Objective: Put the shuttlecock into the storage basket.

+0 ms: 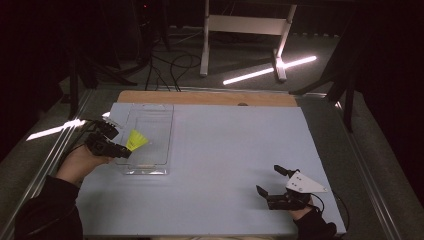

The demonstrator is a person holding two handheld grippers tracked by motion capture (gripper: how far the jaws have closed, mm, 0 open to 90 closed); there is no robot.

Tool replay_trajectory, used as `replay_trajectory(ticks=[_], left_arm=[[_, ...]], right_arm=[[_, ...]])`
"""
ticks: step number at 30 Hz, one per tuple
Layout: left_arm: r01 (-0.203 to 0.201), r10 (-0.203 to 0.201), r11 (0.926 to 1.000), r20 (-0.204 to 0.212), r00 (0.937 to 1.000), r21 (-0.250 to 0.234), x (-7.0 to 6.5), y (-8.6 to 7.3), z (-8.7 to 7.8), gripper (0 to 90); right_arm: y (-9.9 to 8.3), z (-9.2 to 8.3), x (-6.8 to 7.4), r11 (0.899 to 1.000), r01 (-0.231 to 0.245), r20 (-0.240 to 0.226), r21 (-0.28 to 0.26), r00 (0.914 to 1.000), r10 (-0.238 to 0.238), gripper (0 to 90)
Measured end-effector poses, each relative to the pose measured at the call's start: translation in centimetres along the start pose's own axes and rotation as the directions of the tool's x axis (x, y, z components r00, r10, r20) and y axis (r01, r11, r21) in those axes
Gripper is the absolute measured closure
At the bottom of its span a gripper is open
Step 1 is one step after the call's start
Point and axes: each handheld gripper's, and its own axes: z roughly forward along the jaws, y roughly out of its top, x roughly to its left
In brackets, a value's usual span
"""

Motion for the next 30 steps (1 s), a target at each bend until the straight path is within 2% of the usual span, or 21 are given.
replay_trajectory(ticks=[3, 4, 11, 13, 14, 15, 16, 20, 21, 23, 24, 26, 27, 30], left_arm=[[-0.009, 0.009, 0.9999, 0.001, 1.0, 0.01, 0.0, -0.1, 0.3, 65.8], [-0.016, 0.017, 0.9994, -0.004, 0.9999, 0.029, -0.1, 0.0, 0.7, 65.8], [-0.015, 0.015, 0.9981, -0.007, 0.9999, 0.06, 0.0, 0.2, 1.3, 65.8], [-0.006, 0.006, 0.9976, 0.007, 1.0, 0.069, 0.2, 0.2, 1.4, 65.7], [-0.022, 0.022, 0.9968, 0.009, 0.9997, 0.076, 0.1, 0.3, 1.6, 65.7], [-0.022, 0.022, 0.9968, 0.009, 0.9997, 0.076, 0.1, 0.3, 1.6, 65.6], [-0.013, 0.013, 0.9975, -0.009, 0.9999, 0.069, 0.1, 0.4, 1.6, 65.6], [-0.024, 0.025, 0.9959, -0.014, 0.9996, 0.088, 0.0, 0.7, 1.7, 65.5], [-0.027, 0.027, 0.9956, -0.002, 0.9996, 0.09, 0.0, 0.7, 1.7, 65.5], [-0.024, 0.026, 0.9949, -0.02, 0.9995, 0.098, 0.0, 0.8, 1.7, 65.3], [-0.004, 0.006, 0.9958, -0.015, 0.9999, 0.092, 0.2, 0.9, 1.5, 64.4], [0.0, 0.001, 0.9973, -0.015, 0.9999, 0.073, 0.2, 1.0, 1.3, 57.1], [0.0, 0.002, 0.9981, -0.018, 0.9998, 0.062, 0.0, 1.0, 1.1, 57.1], [-0.016, 0.018, 0.9979, -0.034, 0.9993, 0.063, -0.4, 1.3, 0.8, 48.3]], right_arm=[[0.0, 0.0, 0.0, 1.0, -0.001, 0.0, 0.002, 1.0, 0.001, 8.1], [0.0, 0.0, 0.0, 1.0, -0.001, -0.001, 0.003, 1.0, 0.001, 8.1], [0.0, 0.1, 0.0, 1.0, 0.003, -0.002, 0.004, 1.0, -0.003, 8.1], [0.0, 0.1, 0.0, 1.0, 0.001, -0.001, 0.004, 1.0, -0.001, 8.1], [0.0, 0.1, 0.0, 1.0, 0.001, -0.001, 0.003, 1.0, -0.001, 8.1], [0.0, 0.1, 0.0, 1.0, 0.001, -0.001, 0.003, 1.0, -0.001, 8.1], [0.0, 0.1, 0.0, 1.0, 0.0, -0.002, 0.003, 1.0, 0.0, 8.1], [0.0, 0.0, 0.0, 1.0, 0.001, -0.001, 0.002, 1.0, -0.001, 8.1], [0.0, 0.0, 0.0, 1.0, 0.002, 0.0, 0.003, 1.0, -0.002, 8.1], [0.0, 0.0, 0.0, 1.0, 0.0, -0.001, 0.002, 1.0, 0.0, 8.1], [0.0, 0.0, 0.0, 1.0, 0.0, -0.002, 0.002, 1.0, 0.0, 8.1], [0.0, 0.0, 0.0, 1.0, -0.001, -0.002, 0.003, 1.0, 0.001, 8.1], [0.0, 0.0, 0.0, 1.0, -0.001, -0.002, 0.003, 1.0, 0.001, 8.1], [0.0, 0.0, 0.0, 1.0, 0.0, -0.001, 0.003, 1.0, 0.0, 8.1]])
